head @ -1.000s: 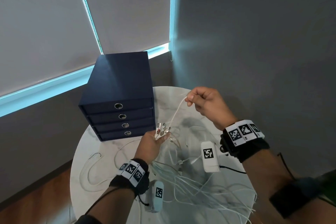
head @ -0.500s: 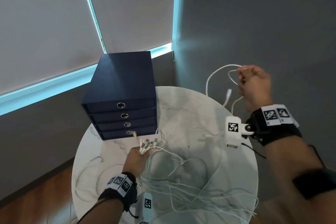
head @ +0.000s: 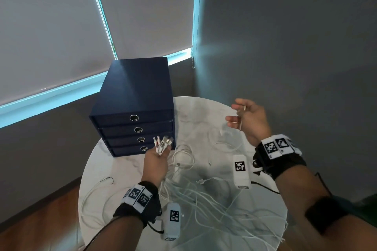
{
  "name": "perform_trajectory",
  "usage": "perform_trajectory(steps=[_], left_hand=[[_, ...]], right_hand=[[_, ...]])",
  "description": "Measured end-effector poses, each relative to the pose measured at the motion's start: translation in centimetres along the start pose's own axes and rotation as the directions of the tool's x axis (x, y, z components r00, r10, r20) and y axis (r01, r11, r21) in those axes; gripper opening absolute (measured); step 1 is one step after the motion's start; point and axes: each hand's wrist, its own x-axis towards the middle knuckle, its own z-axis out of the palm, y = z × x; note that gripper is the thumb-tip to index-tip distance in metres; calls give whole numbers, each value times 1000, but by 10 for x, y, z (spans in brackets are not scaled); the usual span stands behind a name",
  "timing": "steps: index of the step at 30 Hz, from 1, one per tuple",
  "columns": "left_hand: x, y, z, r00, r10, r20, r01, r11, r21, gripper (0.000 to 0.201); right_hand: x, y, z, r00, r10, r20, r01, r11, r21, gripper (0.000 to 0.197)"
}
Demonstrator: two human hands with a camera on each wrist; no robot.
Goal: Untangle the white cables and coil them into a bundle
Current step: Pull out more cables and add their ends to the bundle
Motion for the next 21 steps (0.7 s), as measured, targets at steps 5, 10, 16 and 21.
perform_trajectory(steps=[5, 10, 16, 21], left_hand=[[-3, 7, 4, 997, 19, -69, -26, 993, -114, 24], [-29, 31, 19, 930, -197, 310, 296, 902, -315, 30], [-32, 42, 32, 761, -390, 519, 644, 551, -531, 18], [1, 18, 21, 740, -507, 442, 642, 336, -689, 15]], right_hand=[[-9, 14, 27, 996, 86, 35, -91, 976, 200, 26], [-28, 18, 58, 985, 117, 125, -146, 955, 258, 38], [-58, 41, 79, 947, 182, 266, -248, 938, 243, 39], [-65, 56, 51, 872, 329, 361, -373, 926, 58, 34]])
